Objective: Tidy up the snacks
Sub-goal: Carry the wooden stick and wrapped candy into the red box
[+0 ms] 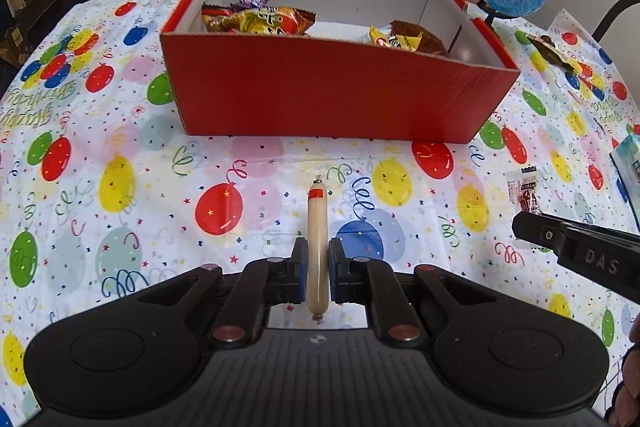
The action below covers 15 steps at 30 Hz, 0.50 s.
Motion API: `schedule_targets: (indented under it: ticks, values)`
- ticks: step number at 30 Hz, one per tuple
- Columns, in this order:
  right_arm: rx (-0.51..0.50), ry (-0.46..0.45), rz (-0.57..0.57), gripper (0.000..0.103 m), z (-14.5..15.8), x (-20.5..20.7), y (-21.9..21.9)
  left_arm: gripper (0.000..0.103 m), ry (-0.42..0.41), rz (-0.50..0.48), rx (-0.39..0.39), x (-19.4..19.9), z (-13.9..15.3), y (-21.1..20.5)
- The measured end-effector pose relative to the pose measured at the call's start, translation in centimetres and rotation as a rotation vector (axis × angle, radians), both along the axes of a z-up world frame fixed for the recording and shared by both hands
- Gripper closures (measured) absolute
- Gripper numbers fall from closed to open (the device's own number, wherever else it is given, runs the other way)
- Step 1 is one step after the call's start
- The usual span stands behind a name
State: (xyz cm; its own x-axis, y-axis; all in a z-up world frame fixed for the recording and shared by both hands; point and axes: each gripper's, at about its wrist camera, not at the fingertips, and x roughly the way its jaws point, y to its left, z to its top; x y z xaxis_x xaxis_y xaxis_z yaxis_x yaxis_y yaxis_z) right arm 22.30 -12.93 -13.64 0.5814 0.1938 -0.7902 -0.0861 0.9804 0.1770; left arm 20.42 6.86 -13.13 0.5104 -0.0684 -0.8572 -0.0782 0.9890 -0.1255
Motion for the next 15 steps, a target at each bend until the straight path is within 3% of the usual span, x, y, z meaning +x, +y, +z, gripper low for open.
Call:
schedule_targets:
  ticks: [15]
  values:
    - [0.060, -0.131, 0.099, 0.089, 6.8, -2.1, 1.1, 0.093, -0.125, 0.034, 0.027, -1.5, 6.6, 0.3]
